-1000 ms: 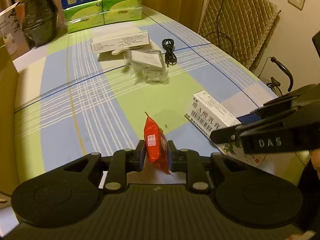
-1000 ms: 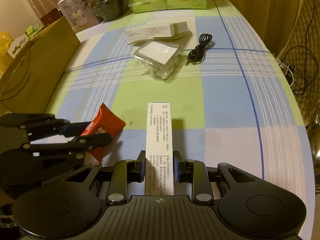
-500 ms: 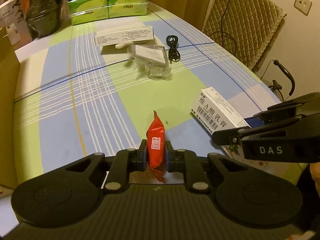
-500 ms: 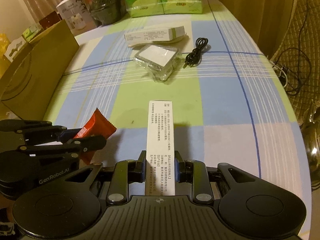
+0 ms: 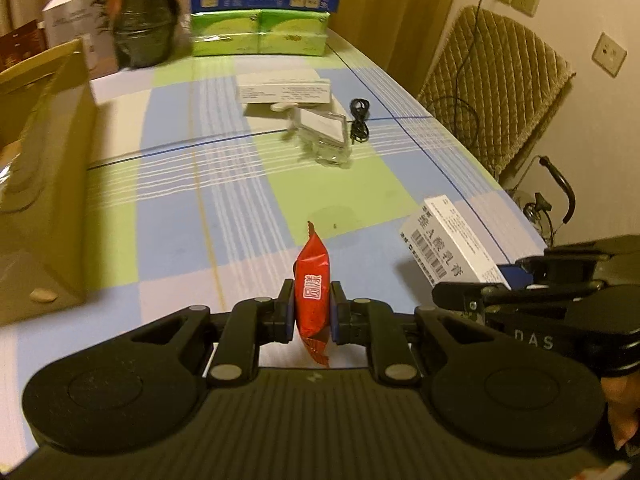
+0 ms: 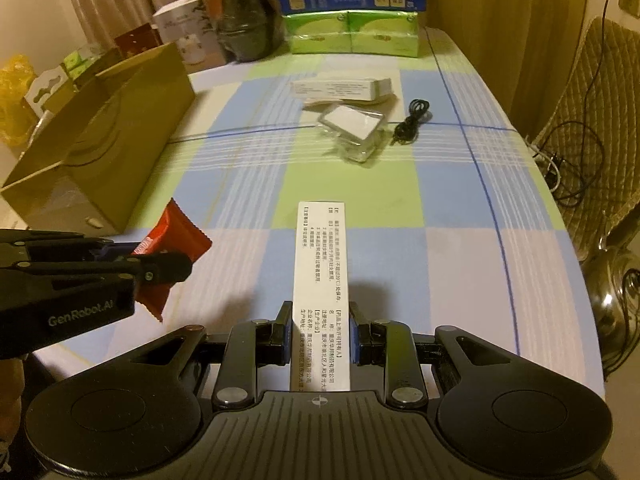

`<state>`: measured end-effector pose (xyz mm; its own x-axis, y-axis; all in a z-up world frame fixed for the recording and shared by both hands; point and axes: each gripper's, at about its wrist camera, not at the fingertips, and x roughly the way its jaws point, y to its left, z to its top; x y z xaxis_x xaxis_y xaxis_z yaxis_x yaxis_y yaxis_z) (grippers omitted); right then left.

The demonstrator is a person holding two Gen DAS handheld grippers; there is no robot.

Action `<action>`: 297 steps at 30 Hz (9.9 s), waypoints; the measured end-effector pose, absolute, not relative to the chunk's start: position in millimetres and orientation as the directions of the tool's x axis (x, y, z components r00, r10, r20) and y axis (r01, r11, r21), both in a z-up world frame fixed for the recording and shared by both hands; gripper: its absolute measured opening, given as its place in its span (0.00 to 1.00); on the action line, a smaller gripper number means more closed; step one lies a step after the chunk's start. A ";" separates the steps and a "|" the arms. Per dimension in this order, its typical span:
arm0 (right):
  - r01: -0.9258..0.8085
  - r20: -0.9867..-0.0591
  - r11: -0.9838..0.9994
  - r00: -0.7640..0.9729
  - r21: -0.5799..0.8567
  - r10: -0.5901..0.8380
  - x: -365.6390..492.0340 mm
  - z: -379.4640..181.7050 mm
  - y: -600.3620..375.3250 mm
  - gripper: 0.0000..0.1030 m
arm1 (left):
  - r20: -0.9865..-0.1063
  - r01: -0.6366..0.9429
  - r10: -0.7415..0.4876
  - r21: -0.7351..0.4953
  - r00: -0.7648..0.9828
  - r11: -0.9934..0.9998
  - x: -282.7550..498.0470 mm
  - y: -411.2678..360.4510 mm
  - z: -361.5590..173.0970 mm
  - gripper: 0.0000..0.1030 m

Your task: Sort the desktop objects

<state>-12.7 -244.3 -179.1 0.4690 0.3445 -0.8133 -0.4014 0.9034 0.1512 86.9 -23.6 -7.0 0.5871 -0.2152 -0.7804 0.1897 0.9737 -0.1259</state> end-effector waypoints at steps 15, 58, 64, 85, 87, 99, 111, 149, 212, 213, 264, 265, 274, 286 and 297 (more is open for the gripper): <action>-0.483 -0.765 0.864 0.500 0.141 0.405 -45.5 -146.0 -217.4 0.22 | -0.756 0.100 -0.163 -0.130 0.634 0.987 24.1 12.3 24.7 0.12; -0.700 -0.696 0.695 0.417 0.164 0.585 -33.4 -99.2 -77.6 0.22 | -0.730 -0.130 0.036 -0.073 0.683 0.989 -6.0 135.0 53.4 0.12; -0.734 -0.669 0.653 0.392 0.188 0.632 -14.2 -83.9 -28.1 0.22 | -0.698 -0.173 0.084 -0.058 0.711 0.983 6.3 178.4 78.8 0.12; -0.666 -0.639 0.664 0.354 0.340 0.683 82.4 -101.9 65.7 0.31 | -0.681 -0.164 0.083 -0.055 0.728 0.985 111.9 266.2 80.2 0.13; -0.646 -0.635 0.673 0.357 0.361 0.684 89.1 -104.6 65.9 0.51 | -0.677 -0.164 0.081 -0.059 0.731 0.985 119.1 270.6 74.8 0.16; -0.539 -0.639 0.729 0.394 0.421 0.661 60.8 -124.3 -13.5 0.60 | -0.657 -0.217 0.113 -0.079 0.745 0.973 92.9 275.6 67.0 0.26; -0.451 -0.656 0.821 0.508 0.349 0.558 3.9 -121.6 -124.0 0.89 | -0.628 -0.180 0.063 -0.124 0.776 0.976 44.1 223.9 93.3 0.49; -0.180 -0.546 0.914 0.754 0.363 0.366 -18.1 -68.0 -342.8 0.98 | -0.619 0.137 -0.145 -0.061 0.772 0.989 47.4 -4.8 96.1 0.92; -0.282 -0.714 0.951 0.640 0.124 0.283 231.8 -248.8 -242.4 0.53 | -0.685 0.206 -0.133 0.025 0.716 0.978 278.4 -33.0 -96.0 0.62; -0.289 -0.713 0.951 0.644 0.107 0.276 231.2 -248.8 -239.8 0.50 | -0.674 0.209 -0.122 0.049 0.729 0.977 277.2 -35.3 -95.4 0.68; -0.299 -0.729 0.942 0.609 0.155 0.313 231.6 -241.0 -237.9 0.21 | -0.649 0.230 -0.162 0.020 0.744 0.973 279.5 -45.2 -103.9 0.29; -0.299 -0.727 0.941 0.610 0.157 0.315 231.4 -240.0 -237.7 0.21 | -0.649 0.231 -0.163 0.019 0.743 0.973 278.9 -45.3 -103.7 0.28; -0.302 -0.702 0.940 0.635 0.158 0.322 224.5 -224.5 -243.3 0.21 | -0.650 0.227 -0.176 -0.006 0.739 0.974 273.1 -43.4 -93.8 0.28; -0.304 -0.690 0.942 0.653 0.138 0.312 181.4 -197.5 -249.2 0.21 | -0.606 0.231 -0.211 -0.047 0.766 0.972 252.2 -39.2 -56.4 0.28; -0.268 -0.697 0.951 0.654 0.153 0.296 100.2 -193.9 -260.4 0.21 | -0.624 0.171 -0.208 -0.119 0.753 0.978 193.3 -18.0 -43.0 0.28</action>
